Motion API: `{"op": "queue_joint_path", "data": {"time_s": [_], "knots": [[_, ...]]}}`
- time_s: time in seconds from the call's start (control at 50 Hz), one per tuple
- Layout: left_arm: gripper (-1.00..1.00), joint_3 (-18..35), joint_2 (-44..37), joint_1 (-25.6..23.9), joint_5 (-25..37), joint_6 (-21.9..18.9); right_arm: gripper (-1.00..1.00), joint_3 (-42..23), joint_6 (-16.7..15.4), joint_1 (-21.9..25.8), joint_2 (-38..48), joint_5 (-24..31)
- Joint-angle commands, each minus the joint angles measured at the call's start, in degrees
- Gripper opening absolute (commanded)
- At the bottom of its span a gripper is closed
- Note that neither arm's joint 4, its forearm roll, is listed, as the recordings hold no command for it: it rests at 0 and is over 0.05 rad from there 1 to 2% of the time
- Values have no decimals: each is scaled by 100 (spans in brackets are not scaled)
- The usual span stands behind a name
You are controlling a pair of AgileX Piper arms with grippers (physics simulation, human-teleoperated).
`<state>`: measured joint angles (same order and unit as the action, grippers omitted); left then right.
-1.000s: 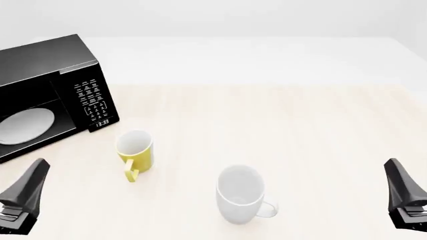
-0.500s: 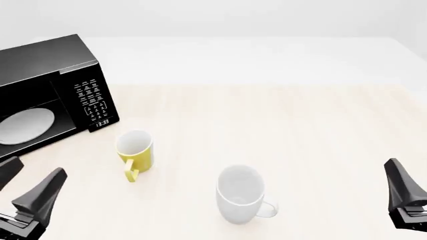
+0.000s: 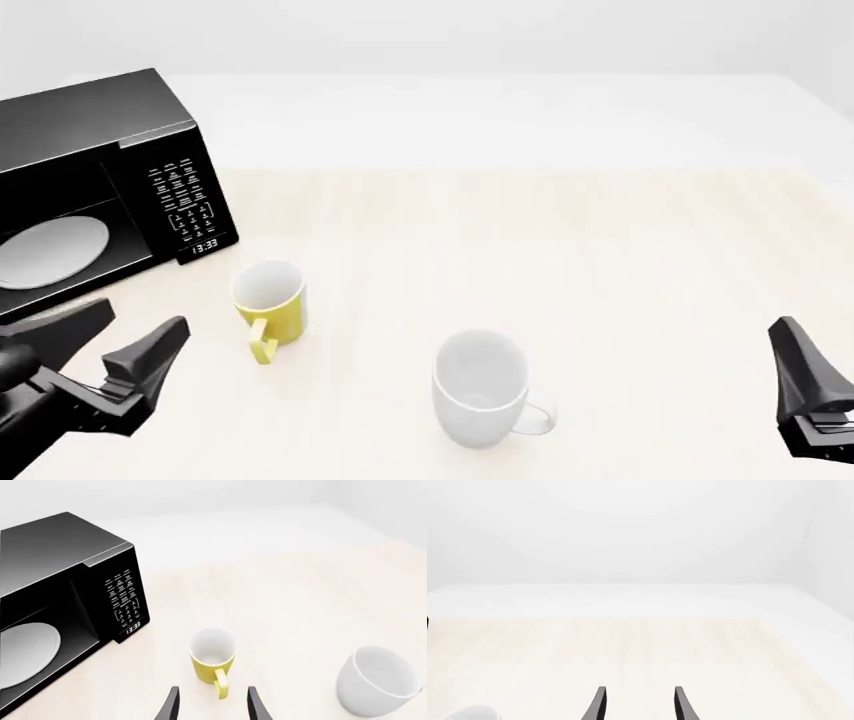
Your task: Put the yellow and white mug in the microwave and close it.
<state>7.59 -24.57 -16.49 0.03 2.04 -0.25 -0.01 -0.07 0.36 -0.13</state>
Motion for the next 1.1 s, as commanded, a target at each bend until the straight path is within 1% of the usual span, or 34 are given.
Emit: {"op": "queue_joint_path", "data": {"time_s": [0.02,0.06,0.18,0.36,0.5,0.52,0.7,0.78,1.1], "knots": [[100,64,-1053,-114,-586,295,100,0,1,0,0,0],[100,58,-1168,-36,-673,264,100,0,0,-1,-1,0],[100,89,-1562,-52,-828,477,100,0,0,0,0,0],[100,188,-2132,78,-1088,574,100,0,1,0,-1,0],[100,226,-2554,-8,-1322,732,100,0,0,0,0,0],[100,246,-2758,13,-1414,829,100,0,-1,1,-1,0],[100,195,-3293,8,-1810,936,100,0,1,0,0,0],[100,194,-3506,-28,-1904,1070,100,0,0,0,0,0],[100,309,-4414,-20,-2525,1192,100,0,-1,0,0,0]]}}
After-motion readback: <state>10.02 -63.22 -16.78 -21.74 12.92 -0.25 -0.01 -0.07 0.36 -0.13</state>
